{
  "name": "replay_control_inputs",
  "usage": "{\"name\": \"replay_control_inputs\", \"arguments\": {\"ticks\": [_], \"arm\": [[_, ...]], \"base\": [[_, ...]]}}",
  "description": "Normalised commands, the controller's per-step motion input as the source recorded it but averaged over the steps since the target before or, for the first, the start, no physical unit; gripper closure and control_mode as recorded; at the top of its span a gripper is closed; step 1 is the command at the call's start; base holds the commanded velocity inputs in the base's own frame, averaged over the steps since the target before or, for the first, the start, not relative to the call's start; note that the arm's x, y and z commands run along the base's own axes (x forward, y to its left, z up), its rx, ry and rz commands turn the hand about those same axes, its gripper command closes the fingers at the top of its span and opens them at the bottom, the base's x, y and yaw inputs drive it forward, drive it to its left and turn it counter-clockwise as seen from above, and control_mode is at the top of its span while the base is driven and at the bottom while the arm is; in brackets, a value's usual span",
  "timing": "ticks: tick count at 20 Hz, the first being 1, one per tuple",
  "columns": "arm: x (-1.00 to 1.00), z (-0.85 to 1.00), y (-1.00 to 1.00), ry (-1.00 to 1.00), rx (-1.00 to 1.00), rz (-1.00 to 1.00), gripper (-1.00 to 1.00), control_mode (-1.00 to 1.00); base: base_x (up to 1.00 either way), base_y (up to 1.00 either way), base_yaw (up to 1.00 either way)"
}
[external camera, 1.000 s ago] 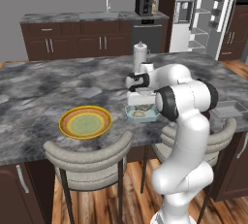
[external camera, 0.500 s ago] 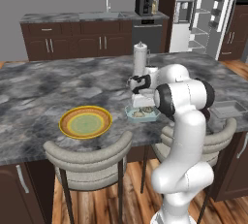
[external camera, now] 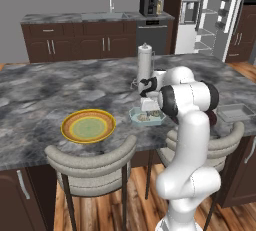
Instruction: Place two dumplings into each of the tupperware containers and then place the containers in the fridge.
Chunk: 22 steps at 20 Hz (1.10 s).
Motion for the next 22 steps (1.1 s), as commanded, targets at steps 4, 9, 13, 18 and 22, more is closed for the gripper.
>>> {"name": "replay_control_inputs", "arguments": {"ticks": [4, 9, 13, 18, 22], "arm": [[0.01, -0.15, 0.08, 0.00, 0.00, 0.00, -1.00, -1.00], [0.00, 0.00, 0.14, 0.04, 0.00, 0.00, -1.00, -1.00], [0.00, 0.00, 0.16, 0.01, 0.00, 0.00, -1.00, -1.00], [0.00, 0.08, 0.27, 0.00, 0.00, 0.00, -1.00, -1.00], [-0.08, 0.41, 0.29, 0.00, 0.00, 0.00, -1.00, -1.00]], "base": [[0.00, 0.00, 0.00], [0.00, 0.00, 0.00], [0.00, 0.00, 0.00], [0.00, 0.00, 0.00], [0.00, 0.00, 0.00]]}}
